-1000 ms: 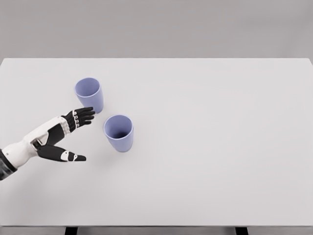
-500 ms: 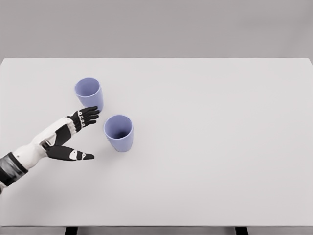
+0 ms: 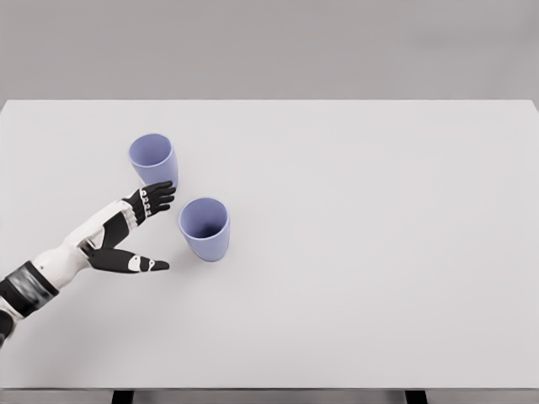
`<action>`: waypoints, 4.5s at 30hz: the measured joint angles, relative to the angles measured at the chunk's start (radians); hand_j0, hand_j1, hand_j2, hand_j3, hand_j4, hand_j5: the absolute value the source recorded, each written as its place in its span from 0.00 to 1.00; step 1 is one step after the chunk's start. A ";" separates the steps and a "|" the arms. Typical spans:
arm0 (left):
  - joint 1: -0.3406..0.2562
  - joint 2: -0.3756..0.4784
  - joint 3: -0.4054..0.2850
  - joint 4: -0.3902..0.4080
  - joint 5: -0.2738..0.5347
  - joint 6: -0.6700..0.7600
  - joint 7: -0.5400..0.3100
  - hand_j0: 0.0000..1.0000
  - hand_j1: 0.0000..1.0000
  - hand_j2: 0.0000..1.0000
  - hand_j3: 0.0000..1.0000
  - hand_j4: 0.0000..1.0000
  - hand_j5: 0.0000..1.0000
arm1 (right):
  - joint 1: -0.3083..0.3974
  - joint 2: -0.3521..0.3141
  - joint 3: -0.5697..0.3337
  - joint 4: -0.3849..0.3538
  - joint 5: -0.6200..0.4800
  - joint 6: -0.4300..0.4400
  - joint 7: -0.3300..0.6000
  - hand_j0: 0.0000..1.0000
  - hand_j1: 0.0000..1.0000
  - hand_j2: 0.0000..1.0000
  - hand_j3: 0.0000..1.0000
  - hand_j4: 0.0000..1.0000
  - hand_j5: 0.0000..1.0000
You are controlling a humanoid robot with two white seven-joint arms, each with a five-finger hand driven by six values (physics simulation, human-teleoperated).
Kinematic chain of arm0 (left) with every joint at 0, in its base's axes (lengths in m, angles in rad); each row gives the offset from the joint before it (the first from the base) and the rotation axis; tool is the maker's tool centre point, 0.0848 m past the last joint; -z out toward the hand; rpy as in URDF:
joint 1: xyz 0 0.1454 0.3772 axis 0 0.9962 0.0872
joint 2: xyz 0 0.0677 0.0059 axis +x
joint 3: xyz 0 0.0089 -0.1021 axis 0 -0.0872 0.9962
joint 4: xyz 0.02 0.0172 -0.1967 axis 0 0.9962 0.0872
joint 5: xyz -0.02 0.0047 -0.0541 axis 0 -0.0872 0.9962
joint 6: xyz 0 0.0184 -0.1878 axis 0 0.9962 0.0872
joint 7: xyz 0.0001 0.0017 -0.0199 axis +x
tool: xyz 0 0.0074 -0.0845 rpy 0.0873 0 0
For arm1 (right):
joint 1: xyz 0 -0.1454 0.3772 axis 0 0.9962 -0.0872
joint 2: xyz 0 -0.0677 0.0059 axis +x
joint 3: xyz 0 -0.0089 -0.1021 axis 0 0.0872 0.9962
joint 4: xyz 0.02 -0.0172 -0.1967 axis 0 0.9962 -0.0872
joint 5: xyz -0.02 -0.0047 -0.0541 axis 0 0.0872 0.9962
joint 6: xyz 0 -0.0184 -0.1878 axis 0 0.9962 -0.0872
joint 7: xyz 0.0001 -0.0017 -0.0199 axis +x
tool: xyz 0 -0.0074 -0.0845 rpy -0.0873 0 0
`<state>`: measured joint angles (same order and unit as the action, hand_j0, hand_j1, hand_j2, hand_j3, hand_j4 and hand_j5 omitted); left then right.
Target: Place the right cup on the left cup with left arm
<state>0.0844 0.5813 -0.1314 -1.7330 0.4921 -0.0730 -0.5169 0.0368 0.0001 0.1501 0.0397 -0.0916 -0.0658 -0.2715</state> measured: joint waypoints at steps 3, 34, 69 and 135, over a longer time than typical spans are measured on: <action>-0.006 -0.011 0.000 0.005 -0.009 0.001 0.000 1.00 1.00 1.00 1.00 1.00 1.00 | 0.000 0.000 0.000 0.000 0.000 0.000 0.000 1.00 1.00 1.00 1.00 1.00 1.00; -0.048 -0.097 -0.022 0.033 -0.102 0.009 -0.001 1.00 1.00 1.00 1.00 1.00 1.00 | 0.000 0.000 0.000 0.000 0.000 0.000 0.000 1.00 1.00 1.00 1.00 1.00 1.00; -0.097 -0.156 -0.023 0.040 -0.233 0.007 -0.002 1.00 1.00 1.00 1.00 1.00 1.00 | 0.000 0.000 0.000 0.000 0.000 0.000 0.000 1.00 1.00 1.00 1.00 1.00 1.00; -0.166 -0.169 -0.042 -0.067 -0.227 0.031 -0.002 0.72 0.72 0.72 0.72 0.72 0.72 | 0.000 0.000 0.000 0.000 0.000 0.000 0.000 1.00 1.00 1.00 1.00 1.00 1.00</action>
<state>-0.0813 0.4119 -0.1735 -1.8000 0.2649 -0.0422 -0.5190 0.0368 0.0001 0.1502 0.0397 -0.0916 -0.0658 -0.2714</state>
